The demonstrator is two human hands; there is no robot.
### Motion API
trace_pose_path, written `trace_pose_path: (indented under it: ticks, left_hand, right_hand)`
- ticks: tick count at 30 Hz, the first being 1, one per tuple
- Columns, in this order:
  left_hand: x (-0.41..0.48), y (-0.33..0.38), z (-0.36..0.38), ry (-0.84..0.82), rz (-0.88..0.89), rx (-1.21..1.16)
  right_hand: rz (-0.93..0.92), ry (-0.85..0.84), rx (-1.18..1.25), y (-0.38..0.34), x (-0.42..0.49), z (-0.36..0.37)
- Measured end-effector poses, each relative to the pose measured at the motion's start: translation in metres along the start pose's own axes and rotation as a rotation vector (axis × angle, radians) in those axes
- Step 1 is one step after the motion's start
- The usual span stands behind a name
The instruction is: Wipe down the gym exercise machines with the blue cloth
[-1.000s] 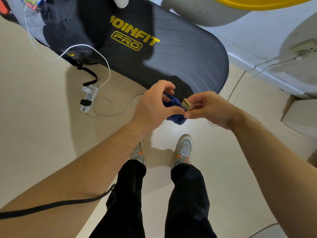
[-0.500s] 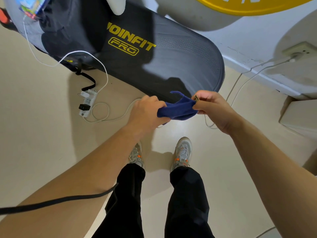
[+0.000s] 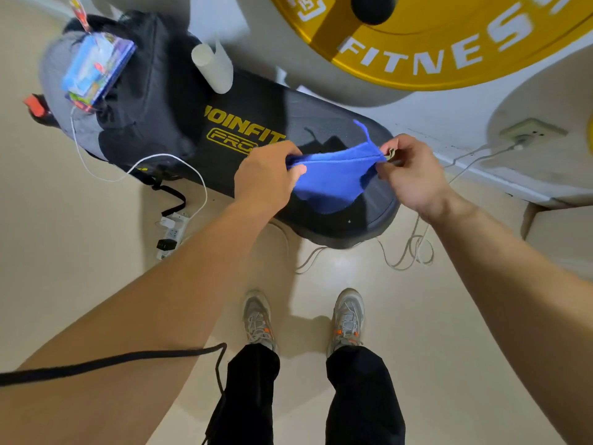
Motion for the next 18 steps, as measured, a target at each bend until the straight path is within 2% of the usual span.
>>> trace_pose_path:
  ticks: [4,9,13,16,18]
  left_hand:
    - [0.012,0.006,-0.015,0.064,0.046,0.015]
    - [0.023,-0.020,0.040,0.047,0.094,0.089]
    - [0.031,-0.073,0.136,-0.108,0.067,0.138]
    - [0.022,-0.111,0.202,-0.301,0.035,0.123]
    - [0.017,-0.122,0.221,-0.326,0.035,0.128]
  right_hand:
    - [-0.031,0.060,-0.009,-0.010,0.011,-0.012]
    - [0.056,0.061,-0.031,0.047,0.028,0.013]
    - [0.132,0.022,-0.079,0.135,0.039,0.061]
    - [0.224,-0.072,-0.137,0.198,0.035,0.101]
    - [0.194,-0.083,-0.202,0.213,0.033,0.113]
Point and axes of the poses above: each hand's wrist, its own x-axis towards the middle knuckle, its own z-axis out of the palm, y = z × x, the point moved 8 cm from there along x, towards the middle knuckle, and after that the axes turned 9 degrees about -y, right-handed, at the moved point
